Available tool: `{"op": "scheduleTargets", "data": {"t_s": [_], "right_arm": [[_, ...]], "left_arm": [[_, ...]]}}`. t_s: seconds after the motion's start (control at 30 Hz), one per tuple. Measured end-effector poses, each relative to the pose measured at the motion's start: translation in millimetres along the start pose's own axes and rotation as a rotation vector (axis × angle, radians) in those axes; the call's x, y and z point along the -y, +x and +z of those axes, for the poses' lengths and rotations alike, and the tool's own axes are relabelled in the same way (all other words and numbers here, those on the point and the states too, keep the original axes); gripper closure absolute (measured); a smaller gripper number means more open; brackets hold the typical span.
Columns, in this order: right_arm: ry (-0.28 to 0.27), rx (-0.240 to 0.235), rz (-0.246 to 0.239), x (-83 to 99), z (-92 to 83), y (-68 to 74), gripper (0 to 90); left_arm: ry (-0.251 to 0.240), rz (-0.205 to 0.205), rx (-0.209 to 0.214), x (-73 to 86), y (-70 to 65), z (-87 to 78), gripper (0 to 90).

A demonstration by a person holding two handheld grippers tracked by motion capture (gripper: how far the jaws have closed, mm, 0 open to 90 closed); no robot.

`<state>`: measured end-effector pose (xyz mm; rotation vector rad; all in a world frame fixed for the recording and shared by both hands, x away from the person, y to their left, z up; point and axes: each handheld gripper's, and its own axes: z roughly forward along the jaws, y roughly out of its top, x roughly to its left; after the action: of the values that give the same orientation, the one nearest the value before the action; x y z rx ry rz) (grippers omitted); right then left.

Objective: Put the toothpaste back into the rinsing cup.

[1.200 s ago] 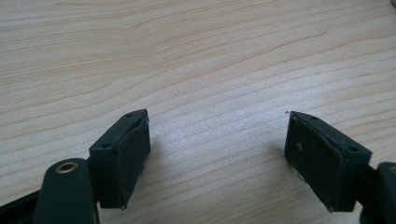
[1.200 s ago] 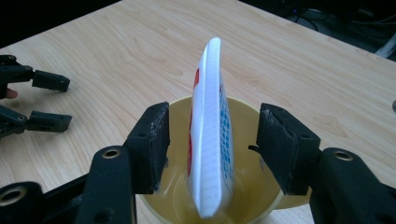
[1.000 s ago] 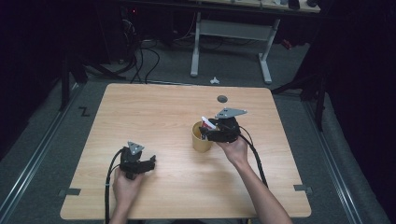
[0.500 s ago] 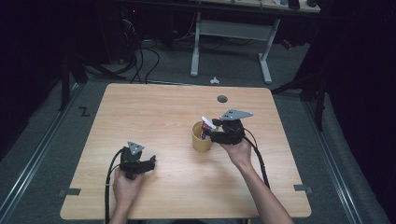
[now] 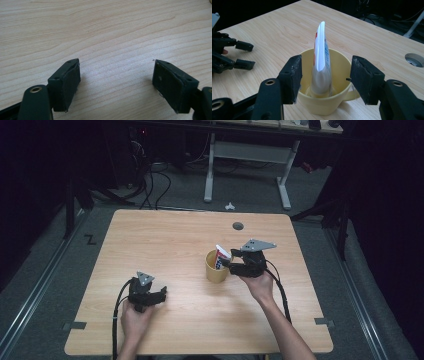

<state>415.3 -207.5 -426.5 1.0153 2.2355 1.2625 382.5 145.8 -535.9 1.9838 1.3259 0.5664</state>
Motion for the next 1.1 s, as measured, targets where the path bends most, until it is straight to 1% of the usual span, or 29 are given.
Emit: {"op": "scheduleTargets", "data": {"t_s": [0.07, 0.3, 0.53, 0.7, 0.77, 1.1], "right_arm": [[-0.004, 0.002, -0.003, 1.5, -2.5, -0.6, 43.7], [-0.026, 0.004, 0.013, 5.1, -11.3, -4.5, 46.0], [-0.027, 0.006, 0.019, 9.7, -19.1, -7.5, 46.4], [-0.053, 0.003, 0.035, 10.5, -28.4, -11.1, 46.6], [-0.058, 0.005, 0.032, 11.1, -31.1, -12.0, 46.8], [-0.066, 0.016, 0.042, 14.6, -37.2, -14.5, 47.0]], "left_arm": [[0.000, 0.000, 0.000, 0.0, 0.0, 0.0, 22.8], [0.000, 0.000, 0.000, 0.0, 0.0, 0.1, 22.8], [-0.001, 0.000, 0.000, 0.0, -0.1, 0.1, 22.8], [0.000, 0.000, 0.000, 0.0, -0.1, 0.1, 22.8], [0.000, 0.000, 0.000, 0.0, -0.1, 0.1, 22.8], [0.000, 0.000, 0.000, 0.0, -0.1, 0.1, 22.8]]}}
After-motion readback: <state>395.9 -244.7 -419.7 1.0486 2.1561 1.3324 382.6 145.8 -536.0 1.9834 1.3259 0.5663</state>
